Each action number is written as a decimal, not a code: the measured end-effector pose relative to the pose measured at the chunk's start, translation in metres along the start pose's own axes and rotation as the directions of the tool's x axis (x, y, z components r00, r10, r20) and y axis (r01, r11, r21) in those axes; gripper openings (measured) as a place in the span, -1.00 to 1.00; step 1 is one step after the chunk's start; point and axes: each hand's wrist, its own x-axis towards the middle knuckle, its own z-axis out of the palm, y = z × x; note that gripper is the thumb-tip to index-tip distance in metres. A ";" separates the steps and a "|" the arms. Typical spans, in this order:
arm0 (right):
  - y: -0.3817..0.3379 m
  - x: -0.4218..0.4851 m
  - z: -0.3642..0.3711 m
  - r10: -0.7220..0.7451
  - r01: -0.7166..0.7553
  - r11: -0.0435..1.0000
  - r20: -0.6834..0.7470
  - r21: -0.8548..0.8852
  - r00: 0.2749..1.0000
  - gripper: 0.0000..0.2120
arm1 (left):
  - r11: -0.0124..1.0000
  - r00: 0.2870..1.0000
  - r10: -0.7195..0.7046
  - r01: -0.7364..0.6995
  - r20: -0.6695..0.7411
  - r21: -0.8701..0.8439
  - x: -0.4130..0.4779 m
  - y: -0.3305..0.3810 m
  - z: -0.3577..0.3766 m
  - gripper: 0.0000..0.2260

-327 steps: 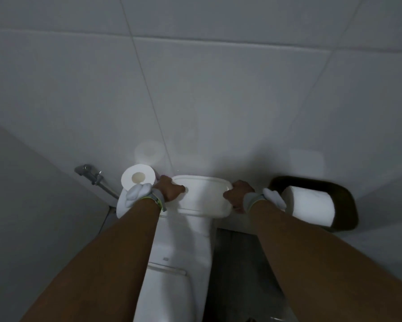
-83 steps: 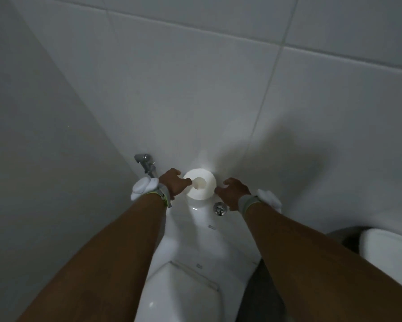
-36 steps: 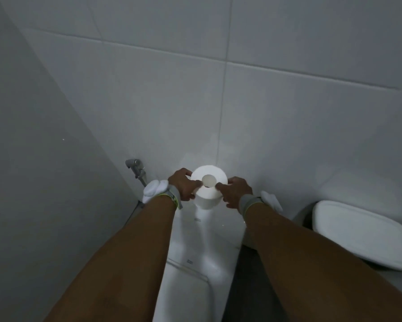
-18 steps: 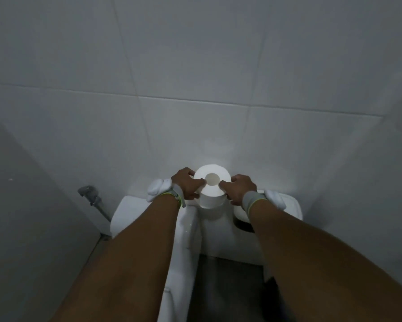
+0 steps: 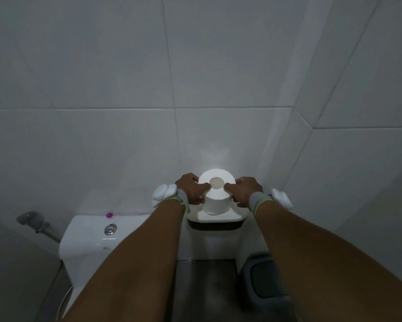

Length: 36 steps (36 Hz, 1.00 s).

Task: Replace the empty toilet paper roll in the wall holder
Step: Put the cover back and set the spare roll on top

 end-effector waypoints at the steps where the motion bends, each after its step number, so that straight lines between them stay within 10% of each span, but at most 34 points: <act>1: 0.003 0.001 -0.001 0.013 -0.013 1.000 0.008 0.009 1.000 -0.65 | 1.000 1.000 -0.005 0.005 0.002 0.002 0.001 -0.001 0.003 -0.69; 36: 0.025 -0.028 -0.007 0.016 -0.007 0.992 0.071 -0.127 0.997 -0.61 | 1.000 1.000 -0.007 0.007 -0.009 0.006 -0.040 -0.014 0.006 -0.65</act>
